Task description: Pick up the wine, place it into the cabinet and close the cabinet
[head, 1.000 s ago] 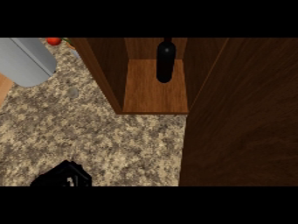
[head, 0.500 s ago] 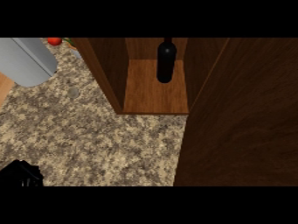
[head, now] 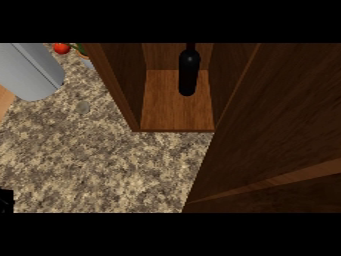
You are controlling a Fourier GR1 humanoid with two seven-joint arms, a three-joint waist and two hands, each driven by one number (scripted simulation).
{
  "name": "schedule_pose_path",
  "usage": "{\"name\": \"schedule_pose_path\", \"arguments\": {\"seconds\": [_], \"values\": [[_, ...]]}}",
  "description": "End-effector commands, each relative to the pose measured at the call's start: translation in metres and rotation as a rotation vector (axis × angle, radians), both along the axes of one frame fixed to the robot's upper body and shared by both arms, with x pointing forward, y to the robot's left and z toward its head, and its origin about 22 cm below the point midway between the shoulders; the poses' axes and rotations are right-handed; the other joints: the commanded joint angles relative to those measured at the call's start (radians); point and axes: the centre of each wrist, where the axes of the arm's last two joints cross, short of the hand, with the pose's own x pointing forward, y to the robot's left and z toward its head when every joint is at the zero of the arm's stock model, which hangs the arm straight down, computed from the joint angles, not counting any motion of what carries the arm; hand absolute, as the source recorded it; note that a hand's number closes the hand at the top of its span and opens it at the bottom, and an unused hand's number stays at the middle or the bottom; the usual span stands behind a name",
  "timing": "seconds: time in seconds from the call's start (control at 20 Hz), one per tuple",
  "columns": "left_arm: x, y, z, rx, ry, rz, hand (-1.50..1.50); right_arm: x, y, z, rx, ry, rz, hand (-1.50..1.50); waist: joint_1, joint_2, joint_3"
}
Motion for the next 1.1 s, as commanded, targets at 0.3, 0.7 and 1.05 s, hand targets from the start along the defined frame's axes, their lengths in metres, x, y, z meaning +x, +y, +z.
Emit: {"name": "schedule_pose_path", "arguments": {"seconds": [0.3, 0.7, 1.05], "values": [[-0.006, 0.028, 0.010, 0.007, 0.012, -0.019, 1.50, -0.023, 0.063, 0.022, -0.031, -0.099, -0.006, 1.50, 0.022, -0.004, -0.001], [-0.004, 0.037, 0.016, -0.011, -0.006, -0.040, 1.50, -0.015, 0.075, 0.022, -0.021, -0.108, -0.014, 1.50, 0.046, 0.006, -0.003], [-0.005, 0.042, 0.013, -0.014, 0.013, -0.069, 1.50, -0.007, 0.077, 0.019, 0.002, -0.094, -0.024, 1.50, 0.056, 0.014, -0.006]]}}
